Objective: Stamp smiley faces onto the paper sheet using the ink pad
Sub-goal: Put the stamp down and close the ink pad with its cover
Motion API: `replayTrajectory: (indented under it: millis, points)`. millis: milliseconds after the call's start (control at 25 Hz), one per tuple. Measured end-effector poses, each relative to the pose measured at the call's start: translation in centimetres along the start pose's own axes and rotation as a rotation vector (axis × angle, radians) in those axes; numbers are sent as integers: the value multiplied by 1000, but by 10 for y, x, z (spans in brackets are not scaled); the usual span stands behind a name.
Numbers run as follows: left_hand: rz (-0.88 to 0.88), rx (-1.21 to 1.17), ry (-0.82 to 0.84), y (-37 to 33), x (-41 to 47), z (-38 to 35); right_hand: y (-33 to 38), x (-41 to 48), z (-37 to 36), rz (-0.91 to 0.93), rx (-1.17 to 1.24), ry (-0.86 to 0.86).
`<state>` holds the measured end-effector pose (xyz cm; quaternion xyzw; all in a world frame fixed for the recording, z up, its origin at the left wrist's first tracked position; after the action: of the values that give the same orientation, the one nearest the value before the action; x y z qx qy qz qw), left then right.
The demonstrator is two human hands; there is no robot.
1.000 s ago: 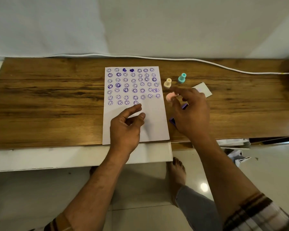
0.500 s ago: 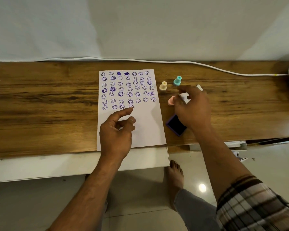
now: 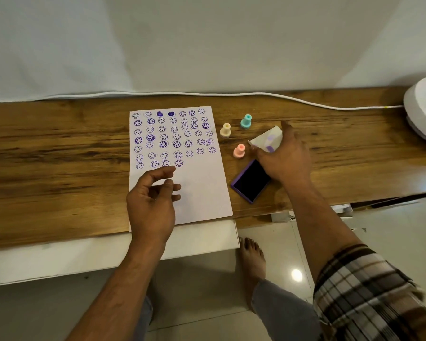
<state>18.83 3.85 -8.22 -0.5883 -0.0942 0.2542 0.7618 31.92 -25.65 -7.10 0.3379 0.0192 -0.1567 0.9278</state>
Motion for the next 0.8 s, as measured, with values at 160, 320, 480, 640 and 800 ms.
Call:
replayTrajectory:
  millis: [160, 320, 480, 640, 800]
  points:
    - [2, -20, -8, -2, 1, 2, 2, 1, 5, -10, 38, -66]
    - [27, -32, -17, -1, 4, 3, 2, -30, 21, 1, 275, -60]
    - [42, -41, -25, -2, 3, 1, -7, -86, 14, 111, 81, 29]
    - [44, -47, -25, -4, 1, 1, -12, -93, 2, 134, 13, 81]
    - [42, -46, -29, -4, 3, 3, -14, -88, -9, 165, -1, 92]
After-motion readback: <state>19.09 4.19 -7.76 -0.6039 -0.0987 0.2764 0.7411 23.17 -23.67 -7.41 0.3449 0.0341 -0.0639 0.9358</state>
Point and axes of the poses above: each hand's wrist, its own x-axis towards the middle knuckle, its own z-axis out of the back of the hand, y = z × x, the point moved 6 cm from there along x, towards the middle knuckle, and after that the axes turned 14 degrees about x, right-handed, at the moved point
